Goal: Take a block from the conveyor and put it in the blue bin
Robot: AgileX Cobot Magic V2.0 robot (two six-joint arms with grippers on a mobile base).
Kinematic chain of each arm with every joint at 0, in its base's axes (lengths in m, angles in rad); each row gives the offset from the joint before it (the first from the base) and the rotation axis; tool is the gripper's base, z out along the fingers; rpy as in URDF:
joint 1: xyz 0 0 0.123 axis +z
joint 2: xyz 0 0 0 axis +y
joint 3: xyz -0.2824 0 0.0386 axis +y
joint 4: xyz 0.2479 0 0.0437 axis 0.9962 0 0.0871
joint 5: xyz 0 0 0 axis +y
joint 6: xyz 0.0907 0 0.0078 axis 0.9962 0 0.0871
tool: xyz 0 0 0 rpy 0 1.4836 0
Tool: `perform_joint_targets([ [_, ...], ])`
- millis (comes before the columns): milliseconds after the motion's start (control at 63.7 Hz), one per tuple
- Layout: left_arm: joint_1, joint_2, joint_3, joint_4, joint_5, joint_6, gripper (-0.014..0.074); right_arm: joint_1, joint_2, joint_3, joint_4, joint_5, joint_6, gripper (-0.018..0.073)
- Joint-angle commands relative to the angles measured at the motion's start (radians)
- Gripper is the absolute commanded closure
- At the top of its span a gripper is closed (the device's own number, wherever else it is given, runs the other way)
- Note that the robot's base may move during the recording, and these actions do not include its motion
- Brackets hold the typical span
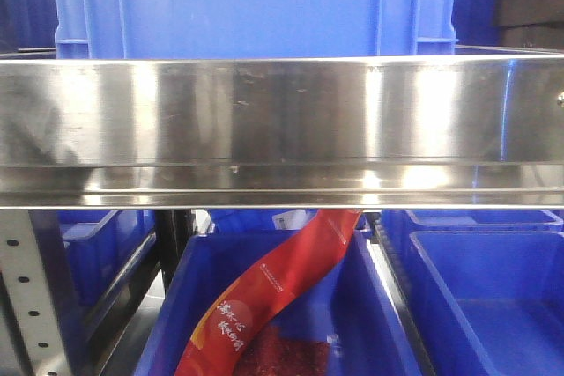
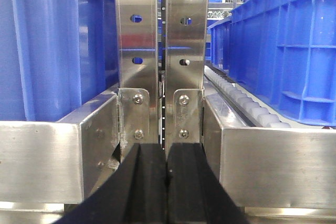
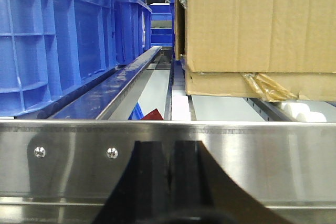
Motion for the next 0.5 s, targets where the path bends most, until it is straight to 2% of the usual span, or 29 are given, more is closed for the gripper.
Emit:
perform_joint_targets([
  [0,0.004,-0.006,-0.002,-0.005,-0.015,-0.005,0.0707,-0.006,-0.004,0.001,0.003,-0.025,-0.002,0.0721],
  [487,0.004,-0.006,-0.002,-0.005,-0.015,-0.005,0.0707,-0.006,-0.004,0.001,0.003,-0.025,-0.002,0.0721],
])
